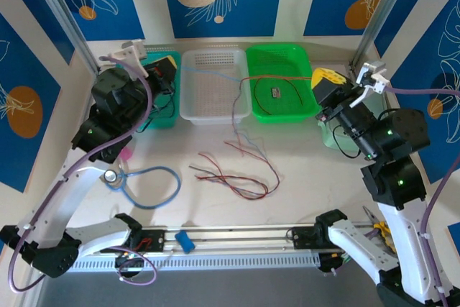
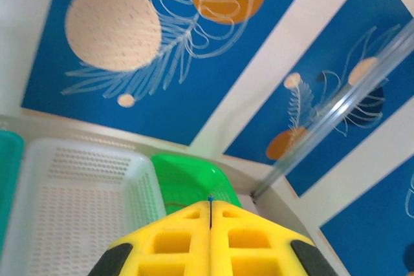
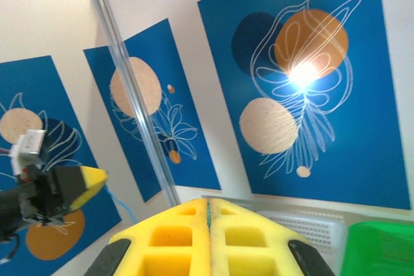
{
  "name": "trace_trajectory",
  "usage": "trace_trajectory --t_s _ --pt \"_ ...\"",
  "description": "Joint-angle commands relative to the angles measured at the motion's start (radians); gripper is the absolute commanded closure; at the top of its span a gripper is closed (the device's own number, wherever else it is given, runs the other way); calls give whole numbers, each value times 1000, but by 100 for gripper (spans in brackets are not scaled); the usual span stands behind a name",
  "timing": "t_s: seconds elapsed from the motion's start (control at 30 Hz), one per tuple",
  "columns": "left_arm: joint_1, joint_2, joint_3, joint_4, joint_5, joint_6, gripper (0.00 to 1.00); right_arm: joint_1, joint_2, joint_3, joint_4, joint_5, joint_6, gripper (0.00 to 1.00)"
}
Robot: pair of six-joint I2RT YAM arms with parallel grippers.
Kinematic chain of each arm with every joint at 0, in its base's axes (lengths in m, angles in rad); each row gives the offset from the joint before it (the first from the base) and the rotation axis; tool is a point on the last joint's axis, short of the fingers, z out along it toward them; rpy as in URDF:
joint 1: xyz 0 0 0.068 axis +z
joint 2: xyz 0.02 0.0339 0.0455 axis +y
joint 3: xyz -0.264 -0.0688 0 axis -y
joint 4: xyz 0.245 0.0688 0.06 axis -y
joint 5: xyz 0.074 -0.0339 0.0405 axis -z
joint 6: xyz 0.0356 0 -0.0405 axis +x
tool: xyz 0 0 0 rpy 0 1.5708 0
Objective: Untangle the cables
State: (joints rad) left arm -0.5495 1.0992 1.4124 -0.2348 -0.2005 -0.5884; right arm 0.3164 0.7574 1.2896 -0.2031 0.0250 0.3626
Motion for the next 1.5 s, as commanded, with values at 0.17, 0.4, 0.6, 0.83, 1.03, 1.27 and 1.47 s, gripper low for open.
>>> trace_trajectory --t_s 0.17,0.4,0.6,0.83,1.03,1.27,1.47 --pt "34 -44 47 16 -209 180 100 -34 -5 86 -19 159 -168 100" --pt "35 -159 -35 51 -309 193 100 -66 -23 95 -14 326 -293 100" --pt "36 -249 -56 -10 -344 190 100 -116 -6 86 22 394 -362 100" --pt "34 -277 4 -59 -370 253 100 -253 25 39 35 467 -340 100" --pt "36 -308 13 -64 -399 288 100 -488 19 -15 -10 395 -211 100" --pt "36 -337 20 -54 -447 330 100 -537 31 -52 -8 431 -186 100" --pt "34 -367 20 -35 -482 357 100 -579 38 -75 -26 477 -107 100"
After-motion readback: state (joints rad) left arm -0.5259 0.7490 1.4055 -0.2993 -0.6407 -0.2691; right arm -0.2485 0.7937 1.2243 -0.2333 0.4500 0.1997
